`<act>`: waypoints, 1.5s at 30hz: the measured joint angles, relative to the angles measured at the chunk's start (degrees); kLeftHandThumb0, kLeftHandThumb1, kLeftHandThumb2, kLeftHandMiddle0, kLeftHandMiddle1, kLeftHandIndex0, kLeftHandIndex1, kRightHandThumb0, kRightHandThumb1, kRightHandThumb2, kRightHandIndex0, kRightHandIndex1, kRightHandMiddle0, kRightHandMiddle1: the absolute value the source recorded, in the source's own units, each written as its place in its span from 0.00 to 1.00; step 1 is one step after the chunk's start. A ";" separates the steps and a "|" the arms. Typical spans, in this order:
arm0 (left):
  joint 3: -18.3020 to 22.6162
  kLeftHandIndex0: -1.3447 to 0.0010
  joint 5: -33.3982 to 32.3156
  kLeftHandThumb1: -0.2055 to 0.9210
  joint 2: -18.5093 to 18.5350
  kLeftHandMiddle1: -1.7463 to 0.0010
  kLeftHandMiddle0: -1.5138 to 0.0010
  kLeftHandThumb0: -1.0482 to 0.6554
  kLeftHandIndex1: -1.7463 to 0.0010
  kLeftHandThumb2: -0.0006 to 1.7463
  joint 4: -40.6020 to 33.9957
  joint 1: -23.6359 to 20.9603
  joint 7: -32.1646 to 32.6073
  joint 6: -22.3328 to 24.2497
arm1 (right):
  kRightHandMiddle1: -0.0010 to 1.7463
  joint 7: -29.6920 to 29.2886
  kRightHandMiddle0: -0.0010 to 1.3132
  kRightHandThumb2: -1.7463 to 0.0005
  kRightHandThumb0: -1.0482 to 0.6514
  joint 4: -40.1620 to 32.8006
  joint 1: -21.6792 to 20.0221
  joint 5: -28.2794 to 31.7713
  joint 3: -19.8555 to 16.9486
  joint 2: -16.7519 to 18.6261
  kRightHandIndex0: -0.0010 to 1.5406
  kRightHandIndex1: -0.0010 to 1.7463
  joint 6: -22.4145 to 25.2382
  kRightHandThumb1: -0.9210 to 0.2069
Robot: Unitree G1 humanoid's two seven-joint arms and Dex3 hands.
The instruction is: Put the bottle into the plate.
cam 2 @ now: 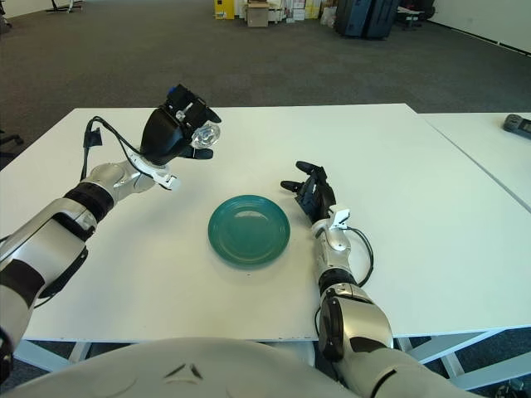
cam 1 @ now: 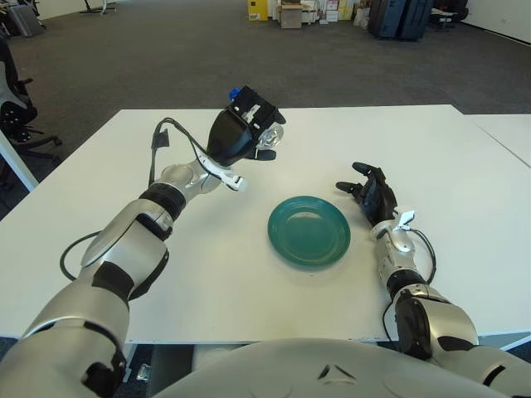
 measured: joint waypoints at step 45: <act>15.88 0.56 -28.90 0.48 -15.10 0.00 0.22 0.35 0.00 0.74 2.61 8.47 -45.42 -32.59 | 0.64 -3.09 0.04 0.38 0.09 0.42 -0.65 -0.22 0.56 0.64 0.37 0.46 0.80 0.00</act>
